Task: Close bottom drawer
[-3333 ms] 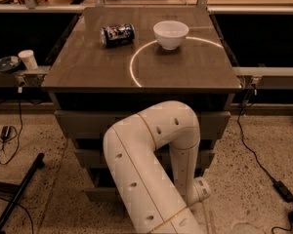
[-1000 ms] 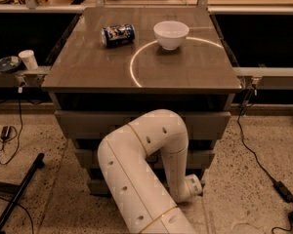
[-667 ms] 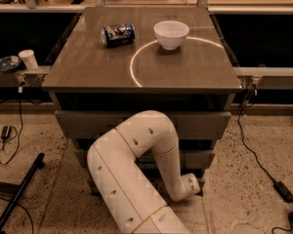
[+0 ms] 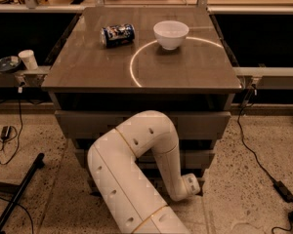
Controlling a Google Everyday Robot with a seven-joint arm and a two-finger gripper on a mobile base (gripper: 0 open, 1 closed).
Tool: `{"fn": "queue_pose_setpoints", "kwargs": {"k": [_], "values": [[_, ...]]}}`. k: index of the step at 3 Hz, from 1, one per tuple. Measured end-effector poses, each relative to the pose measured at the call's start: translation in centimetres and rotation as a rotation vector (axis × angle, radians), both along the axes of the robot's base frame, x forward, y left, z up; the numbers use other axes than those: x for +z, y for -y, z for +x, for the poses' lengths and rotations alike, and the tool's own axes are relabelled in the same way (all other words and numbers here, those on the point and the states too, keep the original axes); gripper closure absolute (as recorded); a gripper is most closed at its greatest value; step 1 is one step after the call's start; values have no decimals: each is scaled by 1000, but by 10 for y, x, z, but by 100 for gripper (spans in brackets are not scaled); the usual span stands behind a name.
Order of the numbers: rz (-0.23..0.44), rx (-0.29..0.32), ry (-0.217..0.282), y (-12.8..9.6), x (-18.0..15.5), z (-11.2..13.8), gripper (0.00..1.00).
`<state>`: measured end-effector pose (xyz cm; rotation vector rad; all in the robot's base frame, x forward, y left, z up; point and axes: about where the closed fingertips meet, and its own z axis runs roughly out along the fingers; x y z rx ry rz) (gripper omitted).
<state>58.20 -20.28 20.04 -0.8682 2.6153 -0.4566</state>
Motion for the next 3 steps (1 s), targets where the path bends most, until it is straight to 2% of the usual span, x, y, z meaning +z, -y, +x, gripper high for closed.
{"fn": "queue_pose_setpoints", "kwargs": {"k": [1,2,3], "values": [[0,0,0,0,0,0,58],[0,0,0,0,0,0,27],[0,0,0,0,0,0,4]]}}
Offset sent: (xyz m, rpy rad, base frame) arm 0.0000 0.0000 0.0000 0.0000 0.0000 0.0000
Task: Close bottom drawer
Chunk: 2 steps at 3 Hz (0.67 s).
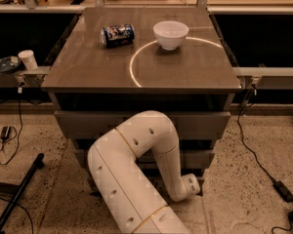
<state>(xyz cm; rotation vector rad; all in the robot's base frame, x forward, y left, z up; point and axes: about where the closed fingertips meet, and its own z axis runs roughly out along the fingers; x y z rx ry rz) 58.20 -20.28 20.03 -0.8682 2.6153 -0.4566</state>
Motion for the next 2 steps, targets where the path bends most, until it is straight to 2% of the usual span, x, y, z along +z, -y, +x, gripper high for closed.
{"fn": "queue_pose_setpoints", "kwargs": {"k": [2], "values": [[0,0,0,0,0,0,0]]}}
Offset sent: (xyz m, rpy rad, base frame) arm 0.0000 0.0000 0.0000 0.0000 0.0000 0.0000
